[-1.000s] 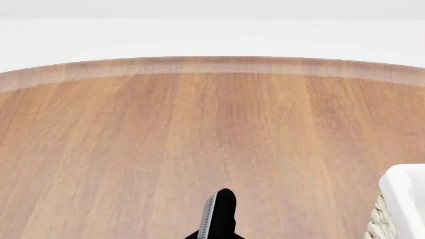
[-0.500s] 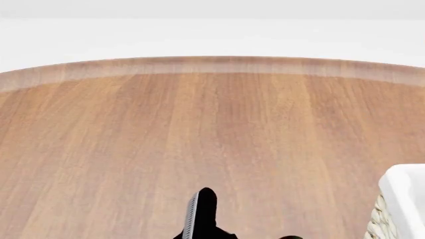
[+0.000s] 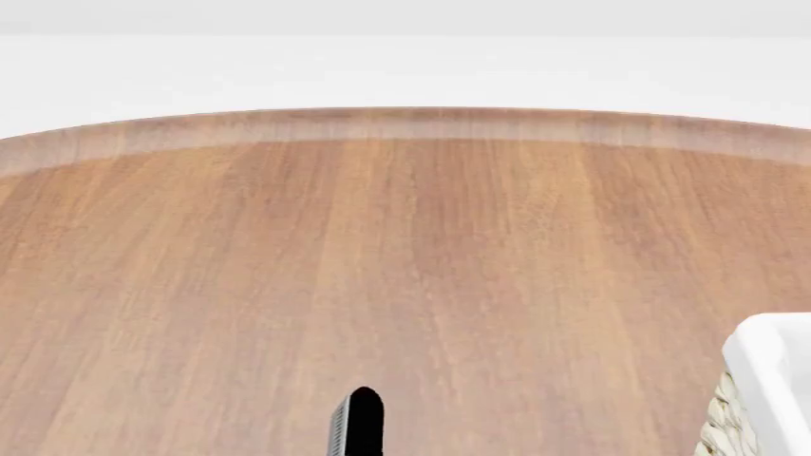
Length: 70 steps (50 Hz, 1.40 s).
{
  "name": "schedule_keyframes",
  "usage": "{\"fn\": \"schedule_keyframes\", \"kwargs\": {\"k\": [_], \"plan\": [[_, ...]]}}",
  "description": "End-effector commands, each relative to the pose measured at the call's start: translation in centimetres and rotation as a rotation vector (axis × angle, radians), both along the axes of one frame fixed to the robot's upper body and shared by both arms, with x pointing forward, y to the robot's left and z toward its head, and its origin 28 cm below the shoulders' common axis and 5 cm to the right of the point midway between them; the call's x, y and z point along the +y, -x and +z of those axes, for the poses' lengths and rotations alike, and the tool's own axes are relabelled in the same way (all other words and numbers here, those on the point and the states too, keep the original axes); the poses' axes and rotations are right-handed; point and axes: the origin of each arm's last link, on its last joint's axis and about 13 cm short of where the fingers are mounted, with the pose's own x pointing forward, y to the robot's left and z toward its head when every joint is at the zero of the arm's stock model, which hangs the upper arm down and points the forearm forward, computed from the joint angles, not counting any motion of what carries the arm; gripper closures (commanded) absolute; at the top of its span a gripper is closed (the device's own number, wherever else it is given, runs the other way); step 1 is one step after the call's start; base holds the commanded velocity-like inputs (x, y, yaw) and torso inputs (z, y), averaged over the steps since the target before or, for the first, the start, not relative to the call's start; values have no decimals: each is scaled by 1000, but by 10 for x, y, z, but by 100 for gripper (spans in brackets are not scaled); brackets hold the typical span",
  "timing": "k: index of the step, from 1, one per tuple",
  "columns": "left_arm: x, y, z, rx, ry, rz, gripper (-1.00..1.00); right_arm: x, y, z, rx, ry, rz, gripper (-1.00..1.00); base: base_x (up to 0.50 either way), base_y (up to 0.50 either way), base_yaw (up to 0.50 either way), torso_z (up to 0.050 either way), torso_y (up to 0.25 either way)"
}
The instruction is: Pick the milk and place it in the basket.
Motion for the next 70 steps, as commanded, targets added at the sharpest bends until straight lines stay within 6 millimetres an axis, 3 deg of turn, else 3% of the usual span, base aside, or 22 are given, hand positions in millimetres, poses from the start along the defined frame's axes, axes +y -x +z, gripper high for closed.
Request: {"fn": "schedule_keyframes", "kwargs": {"k": [1,38,70], "plan": [[2,3,1,-16,11,-9,-100,10,-5,-5,8,-11,46,-100,0,0,0,0,0],[3,3,-3,-11,19,-6,-100,29,-30,-35,106,-9,127,-100,0,0,0,0,0],[4,3,-2,-15,20,-5,-100,36,-28,-39,142,-17,172,-100,0,0,0,0,0]]}}
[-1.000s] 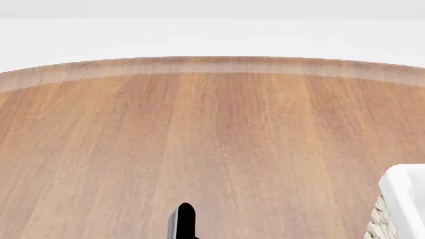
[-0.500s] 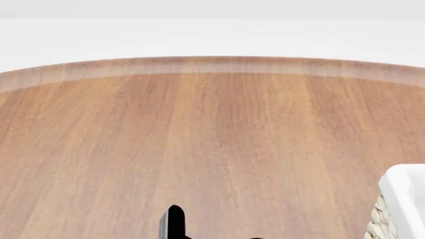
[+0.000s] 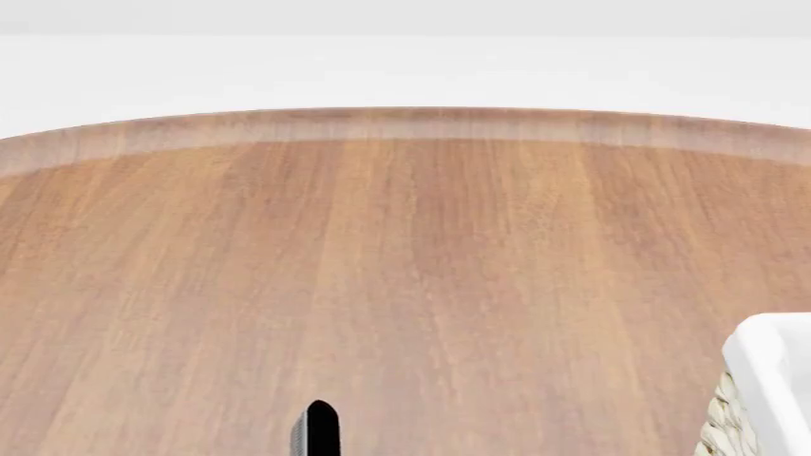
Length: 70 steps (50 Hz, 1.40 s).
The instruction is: Pick the milk and place it in the basket.
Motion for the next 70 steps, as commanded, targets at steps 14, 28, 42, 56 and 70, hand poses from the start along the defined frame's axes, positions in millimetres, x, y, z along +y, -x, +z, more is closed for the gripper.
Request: {"fn": "schedule_keyframes", "kwargs": {"k": [14,28,42,56,70], "plan": [[1,3,1,-15,10,-12,-100,8,1,0,9,-29,26,100,0,0,0,0,1],[1,2,0,-13,11,-11,-100,7,-6,9,-37,-56,-32,100,-1,0,0,0,0],[1,3,1,-16,10,-9,-100,12,-41,71,-218,-17,-53,100,0,0,0,0,1],[1,2,1,-16,10,-9,-100,4,-40,110,-317,-30,-119,100,0,0,0,0,1],[0,1,0,-12,10,-13,-100,-6,-41,143,-428,-106,-285,100,0,0,0,0,1]]}}
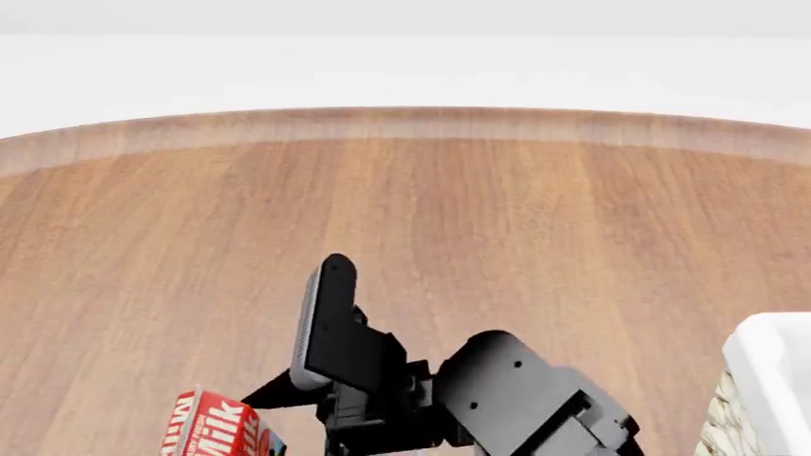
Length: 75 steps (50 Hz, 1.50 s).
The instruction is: Pick the milk and place it in the basket.
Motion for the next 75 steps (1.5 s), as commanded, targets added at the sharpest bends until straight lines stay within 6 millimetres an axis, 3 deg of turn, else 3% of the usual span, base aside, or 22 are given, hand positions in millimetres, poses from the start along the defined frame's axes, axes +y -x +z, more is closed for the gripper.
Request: {"fn": "schedule_keyframes", "kwargs": {"k": [1,7,20,27,35,38,53,59,75], "plan": [[0,2,1,-14,9,-12,-100,4,-5,45,-149,-141,-97,100,0,0,0,0,0],[0,2,0,-13,10,-16,-100,0,-8,54,-182,-187,-160,100,0,0,0,0,2],[0,2,2,-16,9,-16,-100,-11,-20,74,-300,-290,-467,100,0,0,0,0,1],[0,2,2,-17,9,-16,-100,-14,-20,76,-307,-292,-527,100,0,0,0,2,1],[0,2,2,-17,7,-13,-100,-23,-21,82,-314,-313,-770,100,0,0,0,0,1],[0,2,3,-18,8,-16,-100,-25,-16,84,-308,-339,-783,100,0,0,0,0,3],[0,2,2,-16,8,-17,-100,-50,-6,83,-319,-476,-1136,100,0,0,0,0,1],[-1,1,1,-15,9,-17,-100,-60,3,82,-360,-448,-1277,100,0,0,0,2,2],[-1,1,0,-11,10,-16,-100,-68,7,71,-403,-418,-1353,100,0,0,0,0,2]]}}
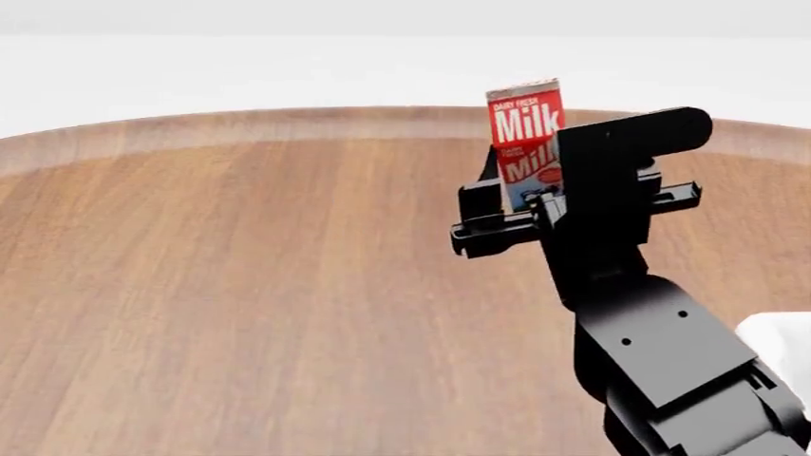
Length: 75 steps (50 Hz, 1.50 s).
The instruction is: Pick the milk and place it in the basket.
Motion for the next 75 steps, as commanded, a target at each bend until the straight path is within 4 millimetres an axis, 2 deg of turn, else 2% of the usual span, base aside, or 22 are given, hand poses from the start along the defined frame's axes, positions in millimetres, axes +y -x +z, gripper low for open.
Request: {"fn": "schedule_keyframes", "kwargs": {"k": [1,21,22,23,24,25,34,38,46,49,57,60,75], "plan": [[1,2,0,-13,11,-10,-100,-1,-1,12,-94,9,-56,100,0,0,0,0,0],[1,2,0,-13,10,-11,-100,-1,-2,10,-98,4,-57,100,0,0,0,1,2],[1,1,0,-13,11,-12,-100,-5,-2,22,-118,45,-36,100,0,0,0,10,0],[1,1,0,-13,11,-12,-100,-5,-2,22,-118,45,-36,100,0,0,0,0,0],[0,1,1,-14,10,-12,-100,-10,-3,32,-136,53,-41,100,0,0,0,0,0],[0,1,1,-14,10,-15,-100,-19,-3,52,-167,74,-36,100,0,0,0,0,10],[1,2,0,-15,11,-11,-100,-54,15,135,-266,144,-27,100,0,0,0,0,2],[1,2,0,-14,10,-10,-100,-63,25,156,-282,176,-22,100,0,0,0,3,0],[2,2,-1,-11,9,-5,-100,-79,42,172,-235,221,46,100,0,0,0,0,3],[2,2,-1,-10,11,-4,-100,-89,54,182,-222,226,66,100,0,0,0,0,0],[1,2,-2,-8,11,-5,-100,-110,79,189,-195,219,35,100,0,0,0,0,1],[1,2,-2,-9,10,-5,-100,-121,87,187,-140,188,-43,100,0,0,0,0,3],[1,2,-2,-10,12,-4,-100,-158,123,174,-51,177,-125,100,0,0,0,1,1]]}}
